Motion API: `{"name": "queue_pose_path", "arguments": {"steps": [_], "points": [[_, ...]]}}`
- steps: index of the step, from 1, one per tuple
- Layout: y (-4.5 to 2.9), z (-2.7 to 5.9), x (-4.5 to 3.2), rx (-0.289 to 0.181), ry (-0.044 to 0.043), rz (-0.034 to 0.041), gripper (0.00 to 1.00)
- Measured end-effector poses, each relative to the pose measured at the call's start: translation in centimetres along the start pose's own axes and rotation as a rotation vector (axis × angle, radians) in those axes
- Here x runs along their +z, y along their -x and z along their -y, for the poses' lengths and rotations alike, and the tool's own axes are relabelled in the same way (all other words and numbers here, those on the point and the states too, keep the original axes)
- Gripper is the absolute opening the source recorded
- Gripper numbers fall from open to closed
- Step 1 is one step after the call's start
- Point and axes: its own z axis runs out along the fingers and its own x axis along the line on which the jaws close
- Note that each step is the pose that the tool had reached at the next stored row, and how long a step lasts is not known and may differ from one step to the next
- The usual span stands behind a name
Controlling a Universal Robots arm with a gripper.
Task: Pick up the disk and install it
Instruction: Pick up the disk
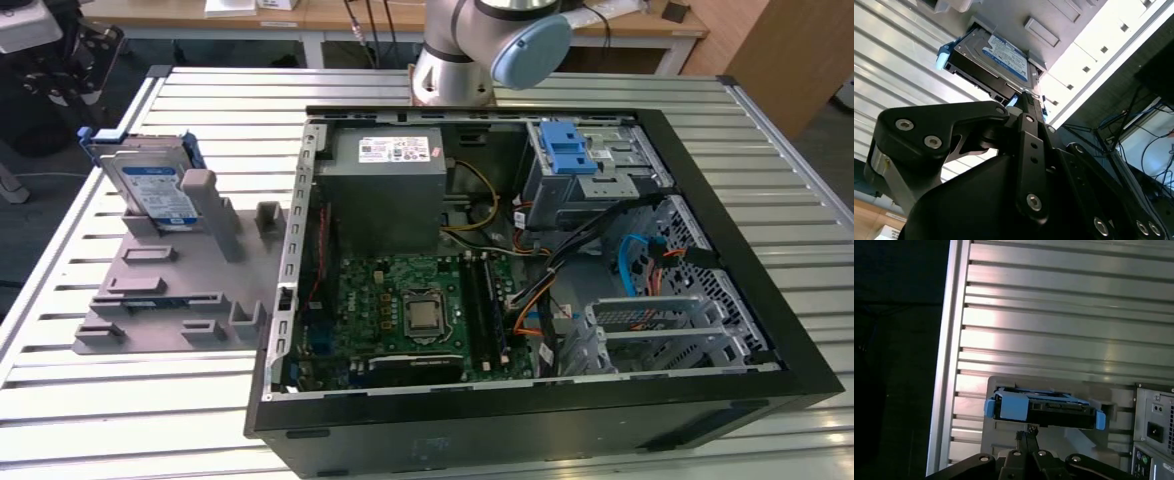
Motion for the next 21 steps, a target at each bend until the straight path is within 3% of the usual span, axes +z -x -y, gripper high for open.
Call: {"name": "queue_pose_path", "arguments": {"steps": [21], "points": [[0.00, 0.00, 0.00, -0.122, 0.0001, -0.0052, 0.11]]}}
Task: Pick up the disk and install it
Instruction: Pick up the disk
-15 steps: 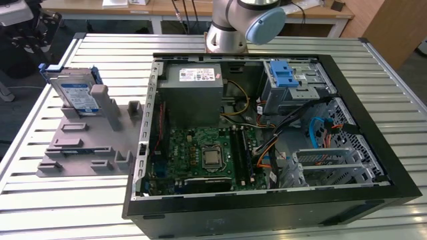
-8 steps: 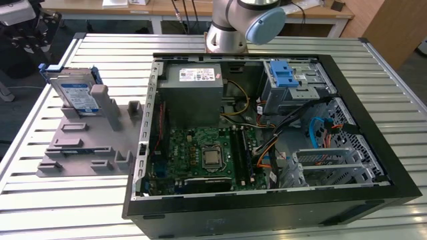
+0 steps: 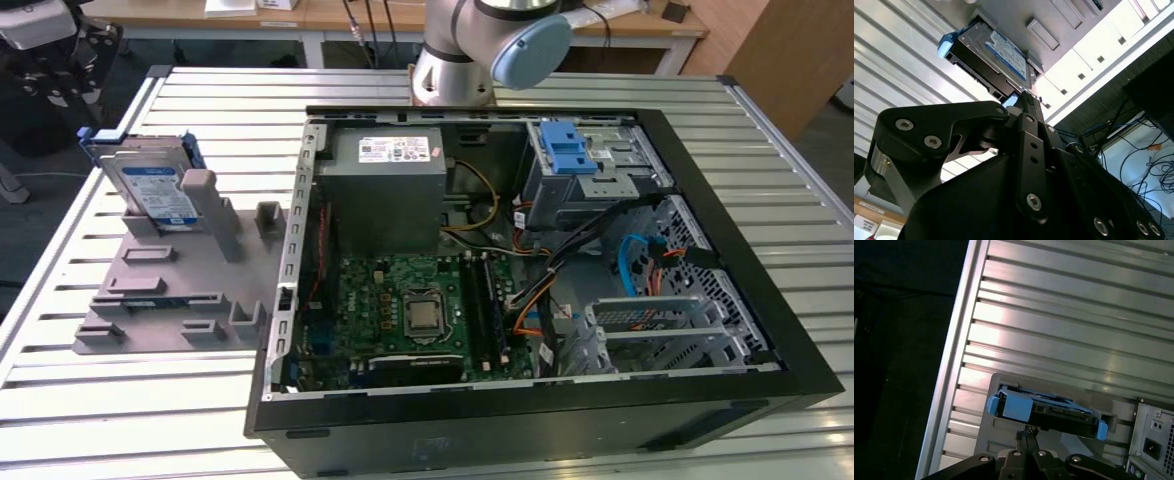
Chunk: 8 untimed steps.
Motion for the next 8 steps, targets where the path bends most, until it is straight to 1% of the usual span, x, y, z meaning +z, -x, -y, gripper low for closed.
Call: {"name": "queue_pose_path", "arguments": {"steps": [3, 8], "points": [[0.00, 0.00, 0.00, -0.026, 0.0001, -0.0011, 0.11], [0.00, 0.00, 0.01, -0.096, 0.0001, -0.0041, 0.11]]}}
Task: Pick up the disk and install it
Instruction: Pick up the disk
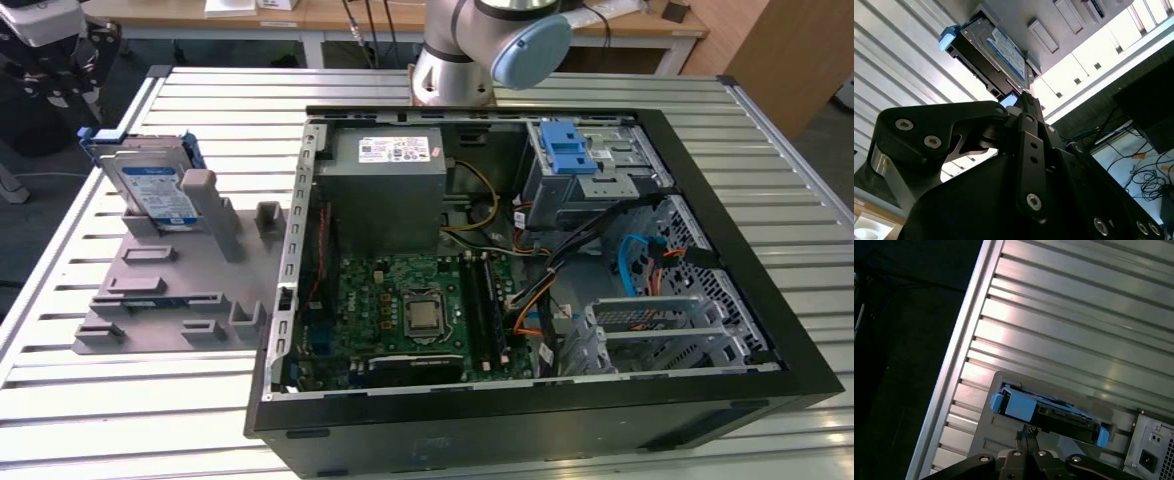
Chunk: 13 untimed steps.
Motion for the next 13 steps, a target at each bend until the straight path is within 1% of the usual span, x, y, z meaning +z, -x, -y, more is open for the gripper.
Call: {"name": "queue_pose_path", "arguments": {"steps": [3, 13], "points": [[0.00, 0.00, 0.00, -0.036, 0.0000, -0.0014, 0.11], [0.00, 0.01, 0.07, -0.204, 0.0001, -0.0077, 0.11]]}}
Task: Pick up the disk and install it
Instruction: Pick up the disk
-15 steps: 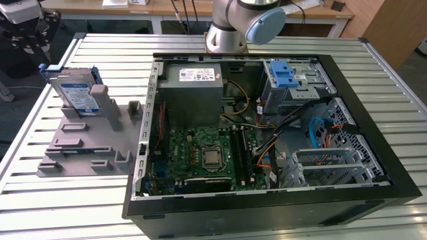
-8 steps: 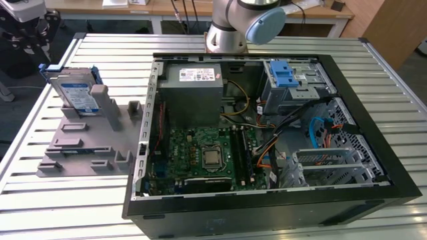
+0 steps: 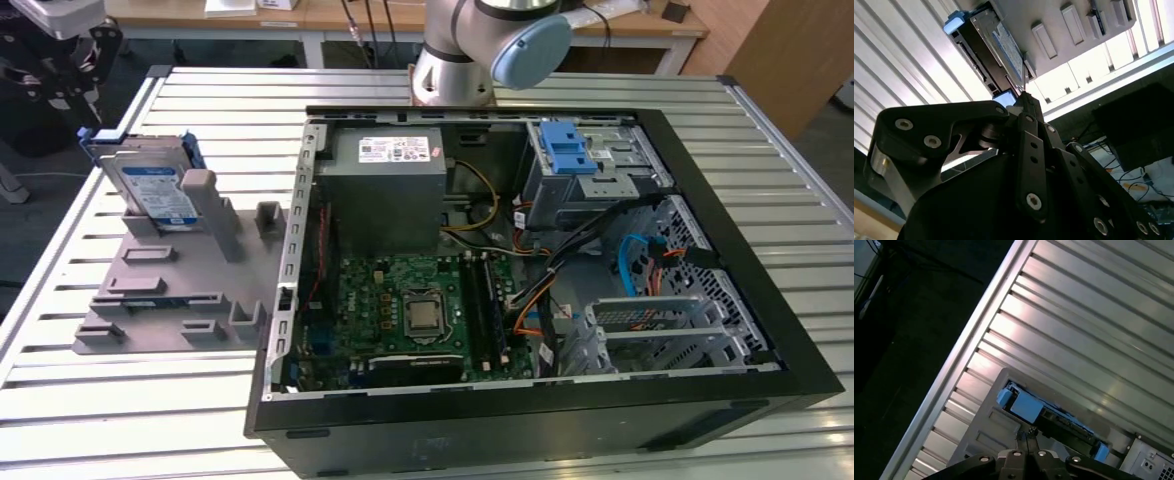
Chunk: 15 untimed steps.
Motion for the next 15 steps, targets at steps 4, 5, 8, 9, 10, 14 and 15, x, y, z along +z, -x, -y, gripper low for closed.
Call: {"name": "queue_pose_path", "arguments": {"steps": [4, 5, 8, 9, 10, 14, 15], "points": [[0.00, 0.00, 0.05, -0.073, 0.0002, -0.0031, 0.11], [0.00, 0.00, 0.07, -0.091, 0.0001, -0.0038, 0.11], [0.00, 0.00, 0.12, -0.145, 0.0004, -0.0062, 0.11], [0.00, 0.00, 0.13, -0.164, 0.0004, -0.0070, 0.11], [0.00, 0.00, 0.15, -0.182, 0.0005, -0.0077, 0.11], [0.00, 0.01, 0.21, -0.254, 0.0007, -0.0108, 0.11], [0.00, 0.01, 0.23, -0.273, 0.0008, -0.0115, 0.11]]}}
